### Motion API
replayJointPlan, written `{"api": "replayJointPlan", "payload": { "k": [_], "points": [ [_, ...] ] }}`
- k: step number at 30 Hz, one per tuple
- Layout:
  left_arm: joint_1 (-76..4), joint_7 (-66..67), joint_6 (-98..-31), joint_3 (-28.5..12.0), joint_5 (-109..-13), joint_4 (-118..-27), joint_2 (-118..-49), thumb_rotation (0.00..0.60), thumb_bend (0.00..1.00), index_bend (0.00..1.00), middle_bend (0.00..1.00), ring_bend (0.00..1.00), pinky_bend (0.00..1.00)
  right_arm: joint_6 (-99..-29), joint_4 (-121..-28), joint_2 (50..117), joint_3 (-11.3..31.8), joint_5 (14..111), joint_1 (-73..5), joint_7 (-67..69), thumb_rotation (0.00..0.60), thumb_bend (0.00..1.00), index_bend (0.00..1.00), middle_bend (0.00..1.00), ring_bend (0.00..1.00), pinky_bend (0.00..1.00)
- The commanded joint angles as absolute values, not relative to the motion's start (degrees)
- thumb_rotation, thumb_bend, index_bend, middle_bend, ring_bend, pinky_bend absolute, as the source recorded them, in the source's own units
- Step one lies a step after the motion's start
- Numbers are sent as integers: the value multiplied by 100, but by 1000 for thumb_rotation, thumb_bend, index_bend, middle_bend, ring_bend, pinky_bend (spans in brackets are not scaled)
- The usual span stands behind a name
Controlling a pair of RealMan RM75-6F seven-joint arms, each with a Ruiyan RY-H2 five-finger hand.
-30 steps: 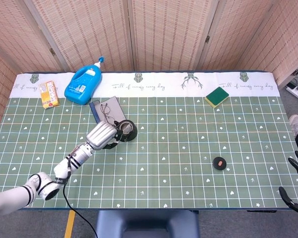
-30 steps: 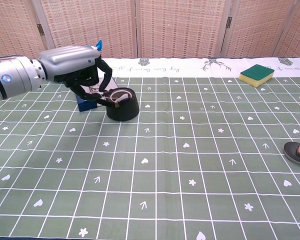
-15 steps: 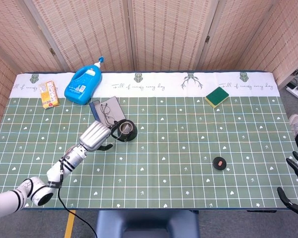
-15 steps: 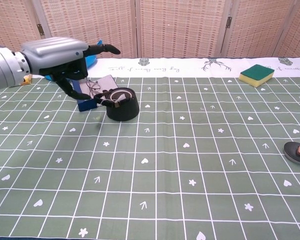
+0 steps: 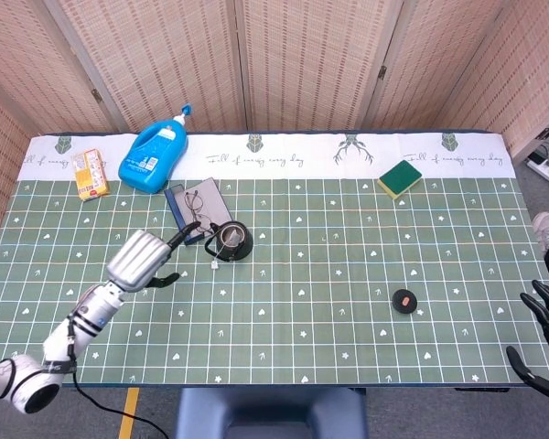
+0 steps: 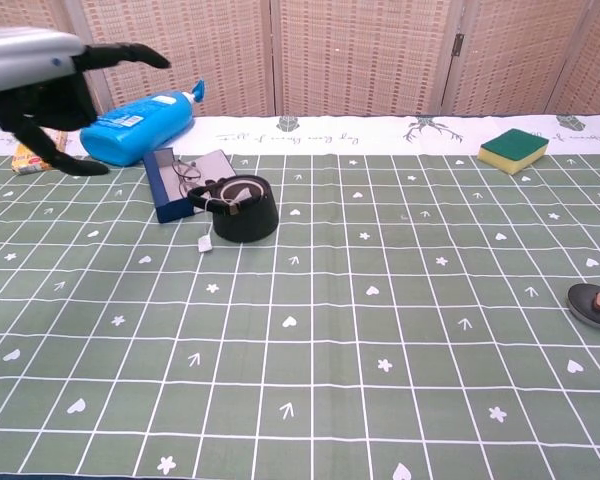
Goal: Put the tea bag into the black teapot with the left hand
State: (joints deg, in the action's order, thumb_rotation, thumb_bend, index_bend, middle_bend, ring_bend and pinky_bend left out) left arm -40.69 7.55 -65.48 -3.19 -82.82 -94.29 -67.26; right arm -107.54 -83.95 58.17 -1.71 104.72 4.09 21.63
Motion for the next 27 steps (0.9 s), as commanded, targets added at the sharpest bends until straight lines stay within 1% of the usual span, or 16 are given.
{"api": "replayJointPlan", "payload": {
  "k": [1,2,3,4,5,8,11,14,17,19,21,27],
  "points": [
    [-3248,653,-7260,-85,-7972,-9981,-6148,600,270,43,658,613,775,-10606,-8424,5781,-206,10486,341,2163,600,423,0,0,0,0],
    [-3059,550,-7440,-39,-7931,-10013,-6080,600,271,42,571,528,690,-10544,-8446,5768,-219,10494,314,2158,600,422,0,0,0,0],
    [-2865,457,-7629,7,-7889,-10024,-6036,600,271,42,517,473,630,-10467,-8470,5756,-236,10507,279,2144,600,423,0,0,0,0],
    [-2670,422,-7830,49,-7841,-10017,-6009,600,272,40,447,398,546,-10375,-8498,5741,-259,10528,239,2128,600,422,0,0,0,0],
    [-2392,468,-8180,76,-7774,-9985,-6045,600,272,35,396,338,479,-10236,-8542,5720,-295,10563,177,2100,600,422,0,0,0,0],
    [-1741,923,-9034,182,-7713,-9799,-6352,600,272,19,323,240,359,-9794,-8687,5676,-372,10619,-25,2015,600,423,0,0,0,0],
    [-1232,1206,-9576,341,-7770,-9715,-6628,600,272,4,286,189,269,-9327,-8888,5690,-381,10505,-194,1715,600,422,0,0,0,0],
    [-871,993,-9938,491,-8083,-9616,-6780,600,271,0,255,154,227,-8998,-9078,5699,-408,10450,-314,1473,600,423,0,0,0,0],
    [-640,512,-9991,623,-8295,-9385,-6860,600,271,0,254,148,215,-8876,-9179,5728,-406,10443,-373,1262,600,423,0,0,0,0],
    [-553,408,-9850,604,-8144,-9231,-6876,600,272,0,253,148,208,-8823,-9221,5749,-399,10428,-402,1157,600,423,0,0,0,0],
    [-548,405,-9713,565,-8071,-9266,-6794,600,269,0,241,144,193,-8795,-9249,5769,-389,10416,-430,1120,600,423,0,0,0,0],
    [-393,632,-9810,363,-8047,-9220,-6846,600,264,0,229,138,180,-8587,-9291,5775,-402,10397,-567,1078,600,423,0,0,0,0]
  ]
}}
